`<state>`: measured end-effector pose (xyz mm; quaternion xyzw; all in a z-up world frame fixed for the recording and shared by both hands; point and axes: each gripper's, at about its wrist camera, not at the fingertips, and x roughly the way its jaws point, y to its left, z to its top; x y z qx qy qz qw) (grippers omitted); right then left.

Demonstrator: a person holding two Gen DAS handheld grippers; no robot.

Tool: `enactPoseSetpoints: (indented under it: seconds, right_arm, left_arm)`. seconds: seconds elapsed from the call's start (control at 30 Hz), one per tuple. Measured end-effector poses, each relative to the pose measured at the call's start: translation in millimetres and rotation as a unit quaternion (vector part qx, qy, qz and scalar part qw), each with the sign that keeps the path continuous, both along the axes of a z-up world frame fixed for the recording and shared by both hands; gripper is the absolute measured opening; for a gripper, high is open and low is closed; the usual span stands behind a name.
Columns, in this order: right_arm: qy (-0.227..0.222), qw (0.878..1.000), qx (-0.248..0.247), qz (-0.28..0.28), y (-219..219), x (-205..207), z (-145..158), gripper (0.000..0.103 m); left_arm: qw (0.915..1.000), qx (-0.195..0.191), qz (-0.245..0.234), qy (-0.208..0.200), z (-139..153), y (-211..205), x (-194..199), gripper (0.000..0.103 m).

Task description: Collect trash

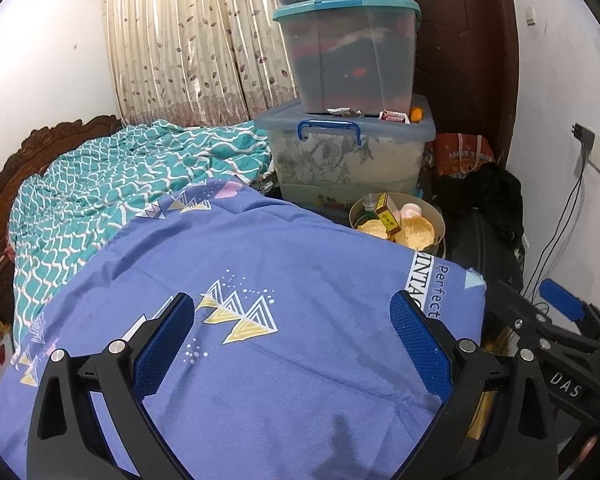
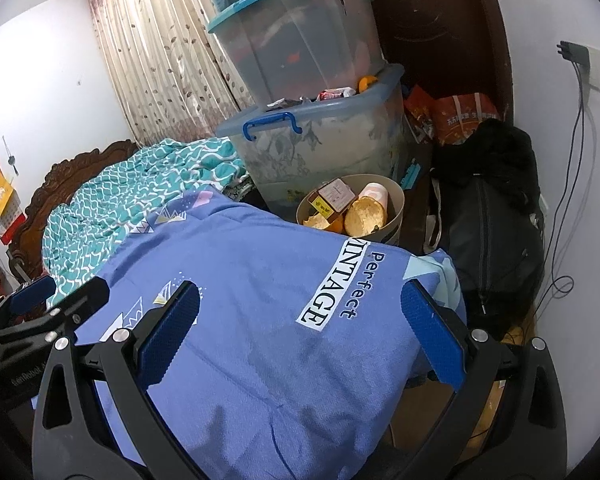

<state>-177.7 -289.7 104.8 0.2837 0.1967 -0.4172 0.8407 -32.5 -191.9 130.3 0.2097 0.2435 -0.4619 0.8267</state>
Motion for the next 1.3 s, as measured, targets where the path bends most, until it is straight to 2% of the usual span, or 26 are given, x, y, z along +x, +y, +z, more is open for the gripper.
enactPoseSetpoints:
  seconds: [0.43, 0.77, 1.3]
  right_arm:
    - [0.0, 1.0, 0.013, -0.005, -8, -4, -5, 0.1]
    - [0.004, 1.0, 0.015, 0.0, -10, -1, -8, 0.1]
    - [0.001, 1.0, 0.011, -0.002, -10, -1, -7, 0.1]
  left_arm:
    - [0.9997, 0.02, -0.007, -0.013, -9, -10, -1, 0.094]
    - [0.9997, 0.021, 0.008, -0.011, -12, -9, 8, 0.094]
    - [0.9996, 0.02, 0.006, -0.02, -13, -9, 8, 0.094]
